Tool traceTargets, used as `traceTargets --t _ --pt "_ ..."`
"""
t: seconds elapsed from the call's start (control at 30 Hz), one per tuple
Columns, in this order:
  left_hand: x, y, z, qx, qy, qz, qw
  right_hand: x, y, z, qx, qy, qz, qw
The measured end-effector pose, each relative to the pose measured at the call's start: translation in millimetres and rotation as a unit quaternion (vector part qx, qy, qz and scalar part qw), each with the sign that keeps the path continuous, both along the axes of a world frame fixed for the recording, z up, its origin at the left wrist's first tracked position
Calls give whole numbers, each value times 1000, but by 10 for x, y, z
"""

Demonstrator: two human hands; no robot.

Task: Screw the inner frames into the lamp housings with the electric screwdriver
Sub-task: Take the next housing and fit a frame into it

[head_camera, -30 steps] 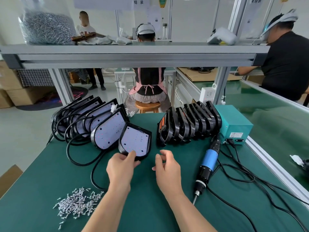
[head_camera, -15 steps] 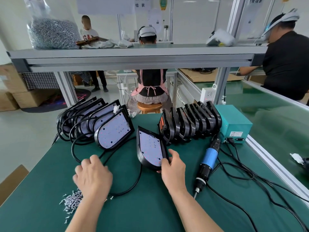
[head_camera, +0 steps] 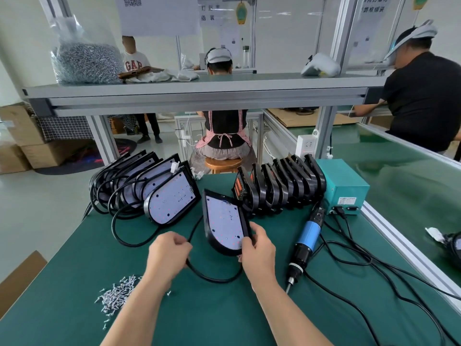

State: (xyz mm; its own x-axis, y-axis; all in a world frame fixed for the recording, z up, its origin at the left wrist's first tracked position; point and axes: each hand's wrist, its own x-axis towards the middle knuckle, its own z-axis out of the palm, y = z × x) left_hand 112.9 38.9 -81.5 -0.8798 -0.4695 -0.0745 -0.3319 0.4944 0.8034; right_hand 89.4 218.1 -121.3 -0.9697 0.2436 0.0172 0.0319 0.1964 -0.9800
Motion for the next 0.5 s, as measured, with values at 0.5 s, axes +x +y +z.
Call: traceTargets --t 0.5 --pt "350 434 -256 54 43 21 997 634 344 203 357 -5 74 931"
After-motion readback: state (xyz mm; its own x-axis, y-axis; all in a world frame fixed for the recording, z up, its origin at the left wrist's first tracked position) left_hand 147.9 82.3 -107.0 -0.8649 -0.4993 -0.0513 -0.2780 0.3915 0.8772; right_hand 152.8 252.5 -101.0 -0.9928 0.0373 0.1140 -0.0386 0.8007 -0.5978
